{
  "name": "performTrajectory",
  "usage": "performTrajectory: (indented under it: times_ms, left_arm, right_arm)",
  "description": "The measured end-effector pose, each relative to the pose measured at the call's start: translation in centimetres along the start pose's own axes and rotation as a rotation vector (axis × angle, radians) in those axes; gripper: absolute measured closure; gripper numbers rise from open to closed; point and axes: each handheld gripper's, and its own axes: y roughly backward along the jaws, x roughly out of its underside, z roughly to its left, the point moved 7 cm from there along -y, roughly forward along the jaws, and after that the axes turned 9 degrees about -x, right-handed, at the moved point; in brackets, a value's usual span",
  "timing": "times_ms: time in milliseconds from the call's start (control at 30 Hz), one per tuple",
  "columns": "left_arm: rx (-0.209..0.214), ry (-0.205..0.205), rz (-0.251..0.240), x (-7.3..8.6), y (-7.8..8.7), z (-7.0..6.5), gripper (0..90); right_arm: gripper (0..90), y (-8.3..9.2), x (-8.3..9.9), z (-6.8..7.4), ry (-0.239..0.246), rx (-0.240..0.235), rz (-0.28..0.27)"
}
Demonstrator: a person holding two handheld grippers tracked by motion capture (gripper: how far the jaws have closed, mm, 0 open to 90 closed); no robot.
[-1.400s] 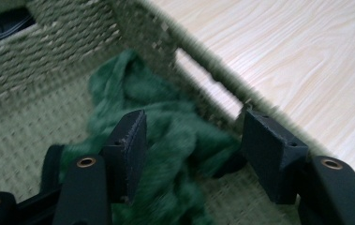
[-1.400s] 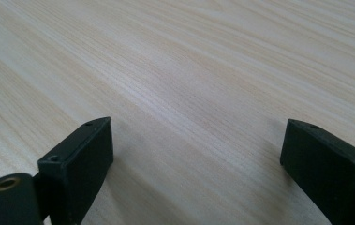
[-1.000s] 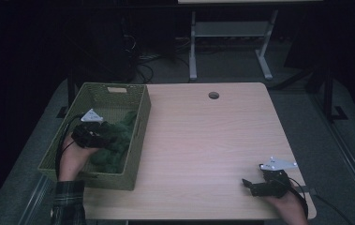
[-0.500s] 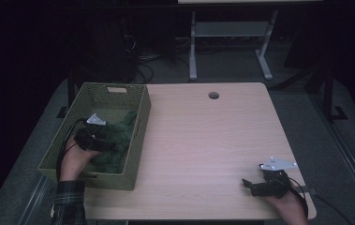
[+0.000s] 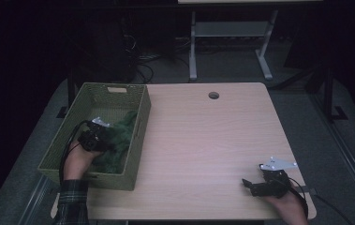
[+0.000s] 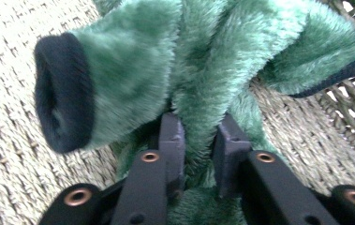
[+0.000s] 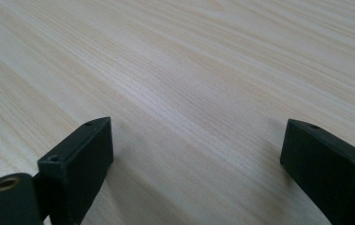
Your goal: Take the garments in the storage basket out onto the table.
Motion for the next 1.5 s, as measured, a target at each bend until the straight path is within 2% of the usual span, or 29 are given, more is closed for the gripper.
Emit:
performTrajectory:
  times_ms: [100,267,467,600,733,1067,1300,1500]
  left_arm:
    - [0.016,0.013,0.006,0.0,0.1,-0.1,80.4]
    - [0.023,0.032,-0.018,-0.3,0.6,0.0,82.3]
    - [0.055,0.052,-0.064,-0.7,1.4,0.1,82.4]
    - [0.075,0.065,-0.113,-1.0,2.2,0.1,82.5]
    - [0.072,0.064,-0.150,-1.5,3.2,0.2,82.6]
    - [0.105,0.077,-0.245,-2.8,5.5,0.1,83.4]
    - [0.117,0.086,-0.304,-3.7,7.7,0.5,83.5]
    - [0.106,0.090,-0.362,-4.8,10.0,0.9,83.6]
  right_arm:
    - [9.3,0.0,0.0,0.0,0.000,0.000,0.000]
    - [9.3,0.0,0.0,0.0,0.000,0.000,0.000]
    - [9.3,0.0,0.0,0.0,0.000,0.000,0.000]
    - [9.3,0.0,0.0,0.0,0.000,-0.001,0.000]
    - [9.3,0.0,0.0,0.0,0.000,0.000,0.000]
    - [9.3,0.0,0.0,0.0,0.000,0.000,0.000]
    - [9.3,0.0,0.0,0.0,0.000,0.000,0.000]
    - [9.3,0.0,0.0,0.0,0.000,0.000,0.000]
